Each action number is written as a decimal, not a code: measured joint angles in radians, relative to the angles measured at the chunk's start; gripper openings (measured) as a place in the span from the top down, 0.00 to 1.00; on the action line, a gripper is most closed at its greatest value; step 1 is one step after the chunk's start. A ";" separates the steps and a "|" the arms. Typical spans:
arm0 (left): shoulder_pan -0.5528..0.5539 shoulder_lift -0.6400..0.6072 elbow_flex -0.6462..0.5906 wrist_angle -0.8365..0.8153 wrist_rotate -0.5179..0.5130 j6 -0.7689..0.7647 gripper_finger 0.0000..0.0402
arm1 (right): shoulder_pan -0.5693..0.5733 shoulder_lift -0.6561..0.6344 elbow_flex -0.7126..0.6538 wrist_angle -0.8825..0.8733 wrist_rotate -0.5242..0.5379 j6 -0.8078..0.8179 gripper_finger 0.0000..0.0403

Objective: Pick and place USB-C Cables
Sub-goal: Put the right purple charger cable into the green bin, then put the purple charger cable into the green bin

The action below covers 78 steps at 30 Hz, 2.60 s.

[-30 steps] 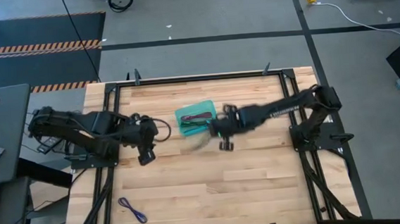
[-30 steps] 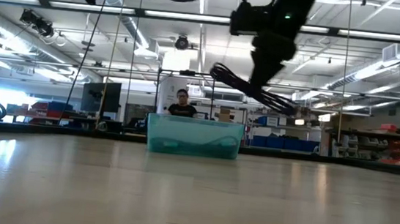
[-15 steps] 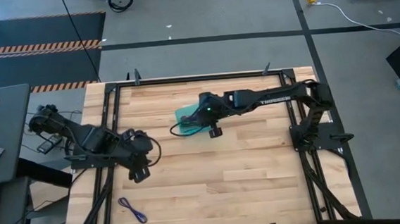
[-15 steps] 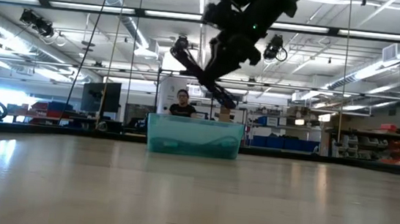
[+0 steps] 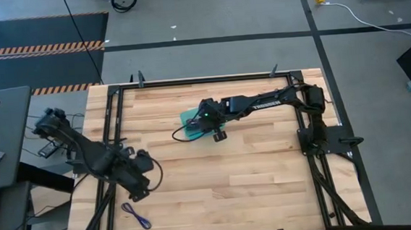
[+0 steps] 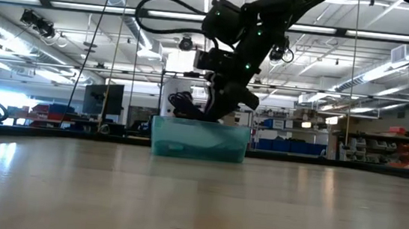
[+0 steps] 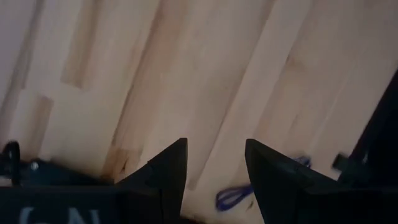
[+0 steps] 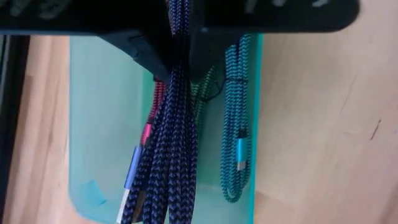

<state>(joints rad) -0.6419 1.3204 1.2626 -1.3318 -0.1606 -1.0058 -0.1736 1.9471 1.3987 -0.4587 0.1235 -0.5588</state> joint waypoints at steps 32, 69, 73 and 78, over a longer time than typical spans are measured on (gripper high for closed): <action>-0.311 0.344 -0.013 0.158 0.163 0.507 0.33 | 0.259 -0.419 0.000 0.007 0.224 0.357 0.26; -0.277 0.504 -0.224 0.506 0.192 0.656 0.95 | 0.514 -0.558 0.000 -0.083 0.358 0.698 0.28; -0.151 0.440 -0.229 0.523 0.039 0.728 0.95 | 0.528 -0.560 0.000 -0.093 0.357 0.717 0.28; 0.003 0.346 -0.226 0.517 -0.002 0.811 0.95 | 0.550 -0.561 0.000 -0.156 0.353 0.769 0.28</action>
<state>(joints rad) -0.6389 1.6668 1.0363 -0.8151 -0.1624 -0.1953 0.3769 1.3865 1.3991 -0.6147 0.4768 0.2102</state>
